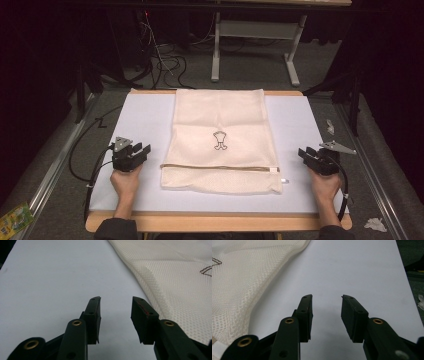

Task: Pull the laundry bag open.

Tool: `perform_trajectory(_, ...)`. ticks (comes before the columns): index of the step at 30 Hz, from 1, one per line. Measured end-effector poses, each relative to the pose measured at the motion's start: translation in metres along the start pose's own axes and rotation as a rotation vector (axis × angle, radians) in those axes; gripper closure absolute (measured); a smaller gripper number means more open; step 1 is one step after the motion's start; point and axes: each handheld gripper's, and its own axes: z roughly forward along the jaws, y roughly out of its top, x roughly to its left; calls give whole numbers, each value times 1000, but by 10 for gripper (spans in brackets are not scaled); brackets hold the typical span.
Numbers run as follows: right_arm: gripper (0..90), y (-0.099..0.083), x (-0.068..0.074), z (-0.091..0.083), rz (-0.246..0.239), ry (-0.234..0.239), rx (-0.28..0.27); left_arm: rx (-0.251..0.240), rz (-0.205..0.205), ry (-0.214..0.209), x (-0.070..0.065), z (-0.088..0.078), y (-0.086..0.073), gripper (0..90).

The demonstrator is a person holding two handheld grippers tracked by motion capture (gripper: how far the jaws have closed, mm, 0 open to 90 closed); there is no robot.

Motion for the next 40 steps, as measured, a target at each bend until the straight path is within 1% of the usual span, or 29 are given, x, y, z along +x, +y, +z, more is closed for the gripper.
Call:
perform_trajectory(5,618,-1,2,3,-6,0,5,5,3,6,0,3,-4,595)
perform_trajectory(9,613,-1,3,4,0,5,3,15,9,11,-1,6,-7,594)
perform_trajectory(11,612,-1,3,5,4,6,5,7,11,11,-1,5,-7,592)
perform_trajectory(14,611,-3,3,7,-1,5,5,-3,3,9,0,5,-8,587)
perform_trajectory(16,610,-5,3,7,11,3,6,2,6,7,0,5,-8,583)
perform_trajectory(17,608,-6,3,8,5,3,3,3,5,5,-1,5,-9,578)
perform_trajectory(19,604,-7,3,8,9,1,3,1,7,0,0,5,-9,568)
perform_trajectory(22,595,-7,4,8,6,3,-3,-7,17,8,-1,4,-10,554)
perform_trajectory(26,571,-8,8,9,-16,-3,12,-15,35,2,-3,3,-11,537)
perform_trajectory(30,555,-8,13,12,-65,-35,42,-20,54,5,-6,1,-12,531)
perform_trajectory(33,547,-8,16,13,-94,-52,48,-16,54,6,-6,1,-12,529)
perform_trajectory(35,541,-8,16,14,-101,-53,50,-13,50,6,-6,2,-12,526)
perform_trajectory(40,511,-8,16,13,-77,-52,53,-7,46,2,-5,3,-12,517)
